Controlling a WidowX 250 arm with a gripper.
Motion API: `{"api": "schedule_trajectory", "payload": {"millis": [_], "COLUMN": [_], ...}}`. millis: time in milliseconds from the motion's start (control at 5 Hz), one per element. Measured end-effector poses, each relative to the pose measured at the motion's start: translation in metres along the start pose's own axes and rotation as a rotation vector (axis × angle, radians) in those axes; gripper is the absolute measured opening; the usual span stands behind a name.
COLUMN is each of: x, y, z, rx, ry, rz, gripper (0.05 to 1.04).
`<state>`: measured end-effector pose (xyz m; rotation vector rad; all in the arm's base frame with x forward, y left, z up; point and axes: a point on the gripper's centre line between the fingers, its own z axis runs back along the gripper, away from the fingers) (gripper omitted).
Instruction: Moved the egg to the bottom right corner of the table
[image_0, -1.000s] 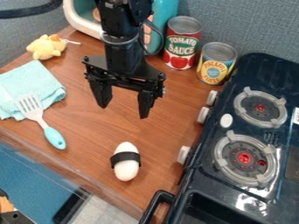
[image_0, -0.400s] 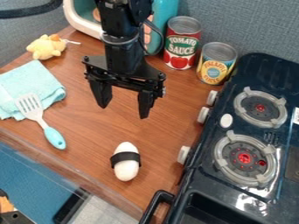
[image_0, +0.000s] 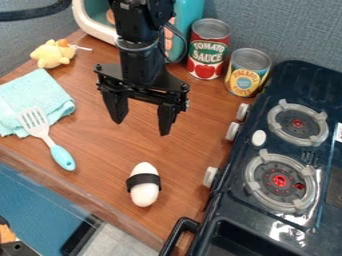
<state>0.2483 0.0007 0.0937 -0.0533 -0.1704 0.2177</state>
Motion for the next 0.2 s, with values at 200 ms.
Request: {"api": "schedule_trajectory", "payload": {"millis": [200], "x": [0.0001], "y": [0.0004], "z": [0.0], "rx": [0.0], "ry": [0.0], "rz": [0.002], "gripper": [1.0]}}
